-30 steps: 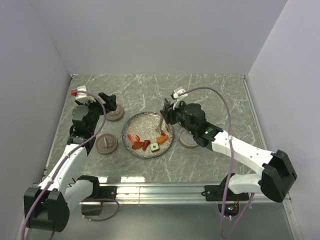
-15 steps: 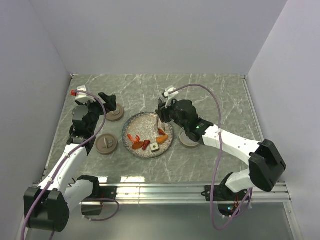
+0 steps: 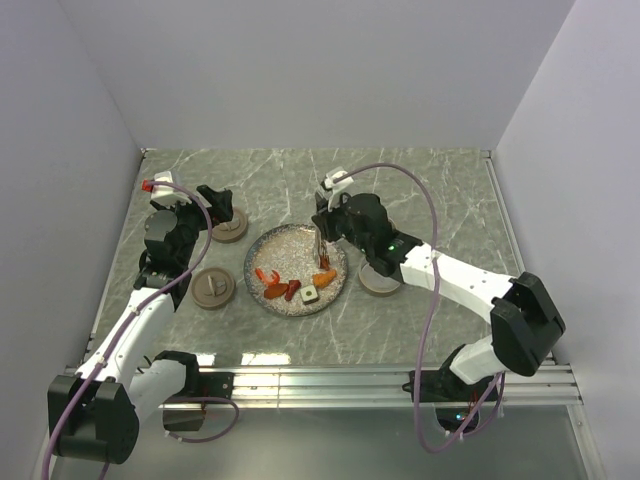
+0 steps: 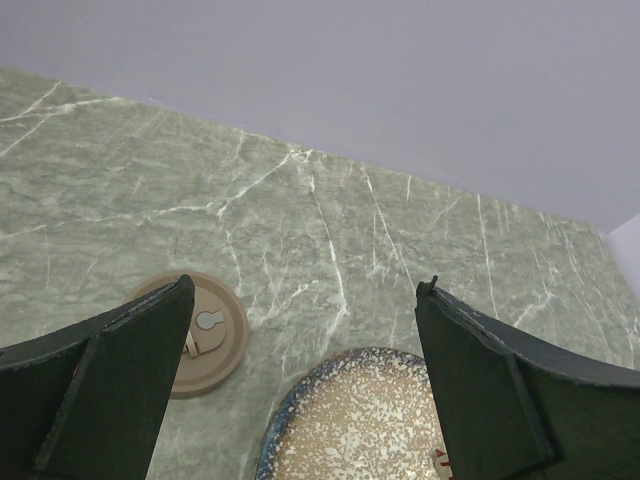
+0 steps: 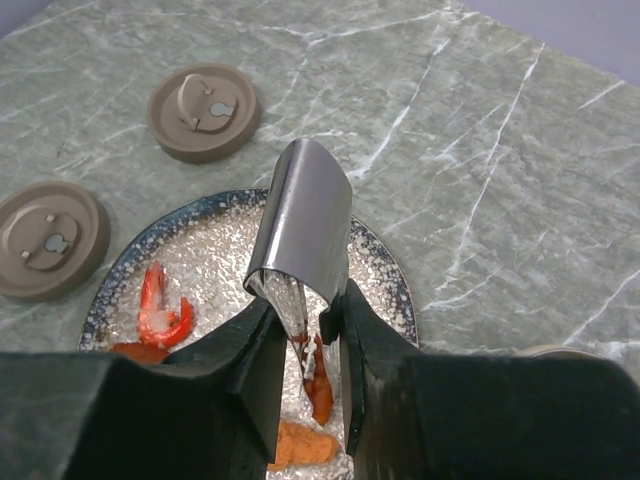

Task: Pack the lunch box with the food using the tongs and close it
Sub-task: Pick up the food using the clamp, then place the food into the lunch box

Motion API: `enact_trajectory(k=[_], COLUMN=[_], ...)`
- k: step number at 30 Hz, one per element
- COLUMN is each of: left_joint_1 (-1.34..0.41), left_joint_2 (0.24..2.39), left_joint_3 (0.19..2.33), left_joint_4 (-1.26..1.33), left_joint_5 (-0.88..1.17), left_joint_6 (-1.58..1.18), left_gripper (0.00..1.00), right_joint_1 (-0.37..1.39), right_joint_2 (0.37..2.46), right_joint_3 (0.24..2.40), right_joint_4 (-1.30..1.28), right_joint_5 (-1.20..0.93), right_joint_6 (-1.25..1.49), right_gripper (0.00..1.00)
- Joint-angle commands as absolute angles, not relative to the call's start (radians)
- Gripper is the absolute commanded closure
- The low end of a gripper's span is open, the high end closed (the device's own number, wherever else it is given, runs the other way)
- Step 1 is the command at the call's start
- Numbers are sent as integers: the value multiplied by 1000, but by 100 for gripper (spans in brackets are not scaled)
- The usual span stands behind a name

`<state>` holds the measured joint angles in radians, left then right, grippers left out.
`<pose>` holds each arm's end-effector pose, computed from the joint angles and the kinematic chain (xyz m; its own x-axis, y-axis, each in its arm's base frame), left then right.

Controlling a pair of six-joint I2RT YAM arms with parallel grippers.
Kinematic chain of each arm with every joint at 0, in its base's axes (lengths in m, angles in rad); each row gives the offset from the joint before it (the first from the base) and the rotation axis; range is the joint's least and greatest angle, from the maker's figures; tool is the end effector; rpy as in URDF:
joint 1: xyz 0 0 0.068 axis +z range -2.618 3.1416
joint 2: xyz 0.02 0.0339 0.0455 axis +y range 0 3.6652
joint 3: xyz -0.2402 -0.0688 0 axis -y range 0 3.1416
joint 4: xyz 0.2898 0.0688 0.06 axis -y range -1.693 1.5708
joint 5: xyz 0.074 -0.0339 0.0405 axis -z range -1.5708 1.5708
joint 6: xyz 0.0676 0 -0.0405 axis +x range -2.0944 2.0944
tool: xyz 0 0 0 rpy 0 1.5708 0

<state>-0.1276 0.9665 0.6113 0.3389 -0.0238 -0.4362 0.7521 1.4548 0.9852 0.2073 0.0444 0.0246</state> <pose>0.3153 -0.0388 0.2643 -0.0584 -0.4183 -0.9064 0.0871 0.9024 -0.4221 0.3047 0.2810 0.2377 -0.2053 -0.1584 -0.9658 -0.6463 0.7629 0.0123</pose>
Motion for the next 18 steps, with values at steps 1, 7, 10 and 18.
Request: enact_trajectory(k=[1, 7, 10, 18], left_joint_1=[-126, -126, -126, -126], left_joint_2=[953, 948, 948, 953], left_joint_3=[630, 630, 630, 629], left_joint_4=[373, 373, 376, 379], left_joint_5=[-26, -29, -25, -12], left_joint_6=[-442, -443, -443, -446], left_gripper=[1, 1, 1, 1], right_joint_1=[746, 742, 729, 706], right_joint_2=[1401, 1286, 1217, 1013], right_joint_3=[1063, 1083, 1059, 951], right_joint_4=[207, 169, 144, 11], right_joint_5=[71, 165, 219, 371], right_joint_6=[9, -57, -58, -2], right_gripper=[85, 86, 86, 86])
